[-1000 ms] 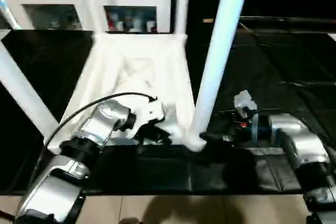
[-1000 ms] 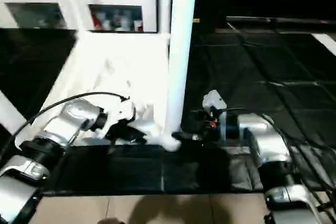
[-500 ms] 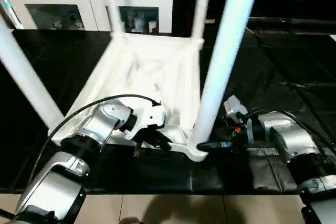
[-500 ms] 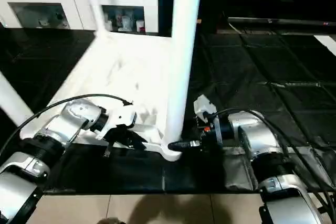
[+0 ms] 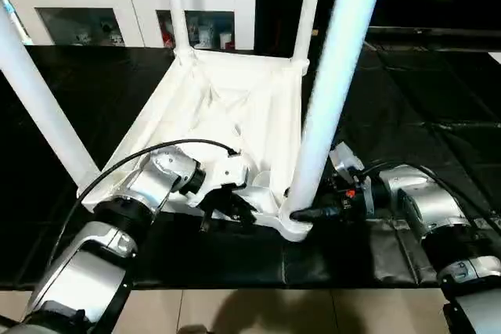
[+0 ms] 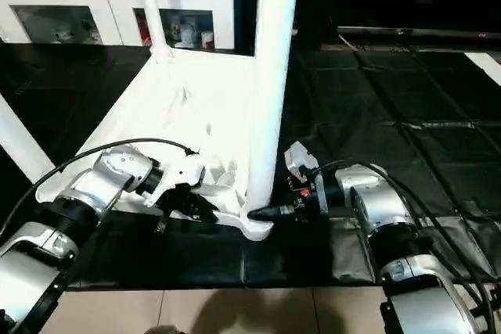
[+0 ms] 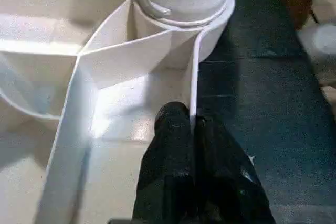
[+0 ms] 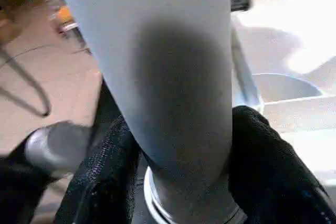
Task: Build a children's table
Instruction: Rotate leg to tighten
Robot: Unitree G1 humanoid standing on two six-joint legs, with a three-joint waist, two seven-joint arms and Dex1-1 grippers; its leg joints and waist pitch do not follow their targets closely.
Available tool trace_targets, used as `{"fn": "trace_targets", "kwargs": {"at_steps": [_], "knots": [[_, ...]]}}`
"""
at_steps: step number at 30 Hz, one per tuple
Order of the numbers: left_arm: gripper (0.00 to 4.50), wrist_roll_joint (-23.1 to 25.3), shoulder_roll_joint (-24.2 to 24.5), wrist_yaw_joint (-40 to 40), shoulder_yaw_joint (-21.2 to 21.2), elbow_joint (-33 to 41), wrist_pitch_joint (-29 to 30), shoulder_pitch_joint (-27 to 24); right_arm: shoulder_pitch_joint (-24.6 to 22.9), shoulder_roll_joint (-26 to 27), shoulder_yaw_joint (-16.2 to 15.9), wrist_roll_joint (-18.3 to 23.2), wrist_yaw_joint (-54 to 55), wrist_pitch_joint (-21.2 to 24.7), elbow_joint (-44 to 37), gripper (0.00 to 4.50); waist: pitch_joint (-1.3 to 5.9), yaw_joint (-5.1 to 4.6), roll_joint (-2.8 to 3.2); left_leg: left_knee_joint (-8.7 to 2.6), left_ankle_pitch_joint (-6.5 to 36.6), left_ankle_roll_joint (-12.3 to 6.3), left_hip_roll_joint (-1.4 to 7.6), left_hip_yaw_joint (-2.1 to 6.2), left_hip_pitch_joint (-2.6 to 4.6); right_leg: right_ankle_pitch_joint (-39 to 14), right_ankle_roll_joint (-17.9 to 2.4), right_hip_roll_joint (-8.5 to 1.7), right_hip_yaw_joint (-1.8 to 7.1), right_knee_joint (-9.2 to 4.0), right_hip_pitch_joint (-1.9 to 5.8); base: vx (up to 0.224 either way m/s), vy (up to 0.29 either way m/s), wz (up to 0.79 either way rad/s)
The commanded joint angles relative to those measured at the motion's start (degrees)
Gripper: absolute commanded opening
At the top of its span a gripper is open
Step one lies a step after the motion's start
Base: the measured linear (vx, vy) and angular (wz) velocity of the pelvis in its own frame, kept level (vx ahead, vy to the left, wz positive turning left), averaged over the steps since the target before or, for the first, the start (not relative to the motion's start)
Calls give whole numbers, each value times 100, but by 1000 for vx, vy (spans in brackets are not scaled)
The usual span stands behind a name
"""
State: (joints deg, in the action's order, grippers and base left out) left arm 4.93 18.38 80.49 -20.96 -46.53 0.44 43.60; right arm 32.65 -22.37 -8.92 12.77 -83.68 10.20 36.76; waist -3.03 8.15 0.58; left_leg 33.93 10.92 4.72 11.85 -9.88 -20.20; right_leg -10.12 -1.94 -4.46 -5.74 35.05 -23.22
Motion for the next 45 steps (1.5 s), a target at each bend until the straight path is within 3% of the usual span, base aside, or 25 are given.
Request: {"fn": "trace_targets", "kwargs": {"at_steps": [1,6,10,14,17,19,20,22,24,28,35,36,40,45], "knots": [[0,-119,-260,-584,203,-53,360,125,-155,249,49,-4,626,259,-172,213,393,-21,-35,-365,880,-302,158,17,12,-1501,-1071,-427,300,-456,357,0,0,0],[0,-266,-611,-1530,563,115,1069,59,-446,726,265,-135,2025,622,-434,206,361,-148,-54,-395,1003,-166,116,31,13,-2146,-808,-433,282,-547,355,0,0,0],[0,-380,-1019,-2373,877,235,1583,105,-480,1252,455,-112,3004,981,-490,202,362,-248,-54,-386,985,-210,87,29,4,-2295,-743,-414,275,-589,350,0,0,0],[0,-473,-1688,-3526,1210,187,1960,313,6,2038,959,-8,4608,1213,118,202,374,-355,-43,-389,943,-161,75,43,-13,-2253,-781,-410,255,-576,355,0,0,0],[0,-414,-1841,-3713,1203,216,1973,335,176,2172,1042,-58,5004,1267,285,202,376,-391,-34,-372,914,-275,59,20,-2,-2091,-820,-390,273,-597,337,0,0,0],[0,-288,-1866,-3673,1084,325,1986,287,196,2231,1066,-135,5128,1182,264,202,397,-376,-39,-373,744,-381,55,17,-35,-1736,-848,-382,283,-554,364,0,0,0],[0,-249,-1834,-3623,1042,350,1957,268,176,2215,1039,-181,5108,1176,226,258,394,-371,-34,-374,721,-395,58,19,-35,-1677,-862,-388,285,-550,365,0,0,0],[0,-209,-1795,-3612,1012,371,1949,255,139,2214,1038,-212,5099,1186,170,258,394,-376,-27,-376,710,-423,68,19,-34,-1551,-905,-387,285,-539,369,0,0,0],[0,-124,-1704,-3616,948,382,1925,234,48,2180,1013,-286,5082,1164,73,289,373,-384,-17,-393,870,-406,74,22,-19,-1819,-859,-395,277,-577,358,0,0,0],[0,-44,-1553,-3489,846,379,1826,186,-66,2020,926,-348,5001,971,26,308,373,-385,-7,-407,947,-362,84,29,-15,-1879,-818,-394,284,-583,355,0,0,0],[0,-58,-1042,-2564,669,429,1452,14,-542,1221,672,-142,3423,851,-705,364,387,-330,-17,-392,852,-516,98,18,-25,-1509,-915,-406,304,-552,386,0,0,0],[0,-54,-967,-2423,633,408,1331,7,-588,1064,612,-154,3188,782,-784,390,383,-300,-13,-398,852,-516,104,19,-19,-1571,-900,-404,297,-561,377,0,0,0],[0,-51,-622,-1602,444,297,600,-19,-581,415,573,-48,2195,586,-946,392,383,-229,-5,-397,935,-484,120,15,-18,-1686,-862,-404,299,-560,374,0,0,0],[0,-101,-306,-565,195,379,181,-69,-476,-54,441,51,1224,475,-968,392,423,-131,9,-364,700,-557,163,8,-4,-974,-1134,-402,304,-451,351,0,0,0]]}}
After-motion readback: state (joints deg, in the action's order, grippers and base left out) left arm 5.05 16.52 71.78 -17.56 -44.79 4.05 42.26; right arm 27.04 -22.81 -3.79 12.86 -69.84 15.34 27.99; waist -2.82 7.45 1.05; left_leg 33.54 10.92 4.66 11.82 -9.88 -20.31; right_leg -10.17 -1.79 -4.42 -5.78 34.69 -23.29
